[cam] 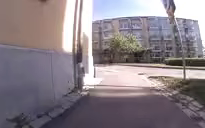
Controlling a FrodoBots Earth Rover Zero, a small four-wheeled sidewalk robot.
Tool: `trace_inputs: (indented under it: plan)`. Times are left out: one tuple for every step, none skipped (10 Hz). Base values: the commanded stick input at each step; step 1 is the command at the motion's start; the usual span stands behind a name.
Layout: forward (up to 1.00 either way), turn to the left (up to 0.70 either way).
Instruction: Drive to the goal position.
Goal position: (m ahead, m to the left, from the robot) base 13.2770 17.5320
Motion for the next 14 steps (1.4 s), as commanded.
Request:
trace_inputs:
  plan:
    - [0.85, 0.00]
    - [0.85, 0.00]
    - [0.85, 0.00]
    - [0.85, 0.00]
    - [0.85, 0.00]
    - [0.85, 0.00]
    - [0.85, 0.00]
    - [0.85, 0.00]
    - [0.85, 0.00]
    - [0.85, 0.00]
    - [0.85, 0.00]
    - [0.85, 0.00]
    - [0.85, 0.00]
    - [0.85, 0.00]
